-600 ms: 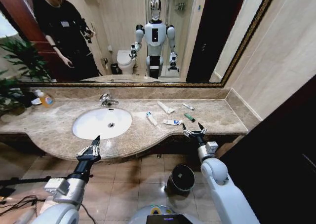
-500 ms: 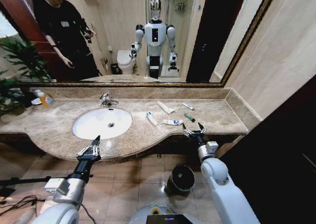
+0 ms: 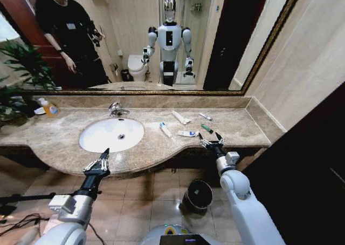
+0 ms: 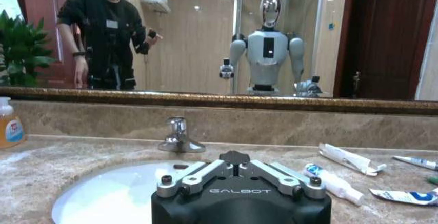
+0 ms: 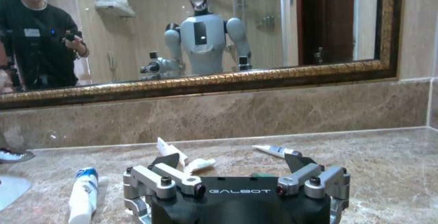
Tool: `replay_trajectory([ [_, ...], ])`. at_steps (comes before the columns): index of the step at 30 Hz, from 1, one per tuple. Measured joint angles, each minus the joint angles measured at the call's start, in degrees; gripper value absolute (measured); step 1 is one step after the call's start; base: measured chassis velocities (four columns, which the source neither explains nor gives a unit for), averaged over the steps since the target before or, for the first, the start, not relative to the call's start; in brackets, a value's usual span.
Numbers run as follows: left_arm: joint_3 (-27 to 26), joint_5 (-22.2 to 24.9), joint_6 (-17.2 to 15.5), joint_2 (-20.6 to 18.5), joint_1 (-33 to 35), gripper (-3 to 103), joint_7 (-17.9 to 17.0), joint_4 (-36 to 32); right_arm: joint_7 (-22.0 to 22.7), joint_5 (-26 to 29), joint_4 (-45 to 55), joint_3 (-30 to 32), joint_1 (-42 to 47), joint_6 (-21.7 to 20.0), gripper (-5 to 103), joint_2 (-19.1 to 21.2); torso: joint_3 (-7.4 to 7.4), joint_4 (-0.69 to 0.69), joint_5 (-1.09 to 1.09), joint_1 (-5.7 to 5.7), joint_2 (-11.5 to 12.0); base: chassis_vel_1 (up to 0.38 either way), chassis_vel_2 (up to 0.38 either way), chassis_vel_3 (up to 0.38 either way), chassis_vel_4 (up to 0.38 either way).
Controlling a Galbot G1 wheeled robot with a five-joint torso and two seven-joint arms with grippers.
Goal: Pick up the trash from the sink and place it in the trash bin.
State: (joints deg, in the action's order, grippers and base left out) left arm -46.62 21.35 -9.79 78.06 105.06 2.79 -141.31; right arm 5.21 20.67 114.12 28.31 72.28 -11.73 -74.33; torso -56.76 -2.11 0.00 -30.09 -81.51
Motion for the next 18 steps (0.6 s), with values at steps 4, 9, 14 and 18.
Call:
replay_trajectory([
  [4, 0.00, 0.00, 0.00, 0.00, 0.00, 0, 0.00, 0.00, 0.06, 1.17, 0.71, 0.22, 0.43, -0.14, 100, 0.55, 0.00, 0.00, 0.01, 0.00, 0.00, 0.000, 0.000, 0.000, 0.000],
  [9, 0.00, 0.00, 0.00, 0.00, 0.00, 0, 0.00, 0.00, 0.19, 4.14, 3.78, 0.52, 2.00, -1.41, 100, 3.71, 0.00, 0.00, 0.00, 0.00, 0.00, 0.000, 0.000, 0.000, 0.000],
  [14, 0.00, 0.00, 0.00, 0.00, 0.00, 0, 0.00, 0.00, 1.45, 9.24, 6.12, 0.82, 3.23, -2.76, 100, 7.75, 0.00, 0.00, 0.00, 0.00, 0.00, 0.000, 0.000, 0.000, 0.000],
  [18, 0.00, 0.00, 0.00, 0.00, 0.00, 0, 0.00, 0.00, 2.31, 10.23, 6.80, 1.17, 3.62, -2.85, 100, 9.82, 0.00, 0.00, 0.01, 0.00, 0.00, 0.000, 0.000, 0.000, 0.000],
])
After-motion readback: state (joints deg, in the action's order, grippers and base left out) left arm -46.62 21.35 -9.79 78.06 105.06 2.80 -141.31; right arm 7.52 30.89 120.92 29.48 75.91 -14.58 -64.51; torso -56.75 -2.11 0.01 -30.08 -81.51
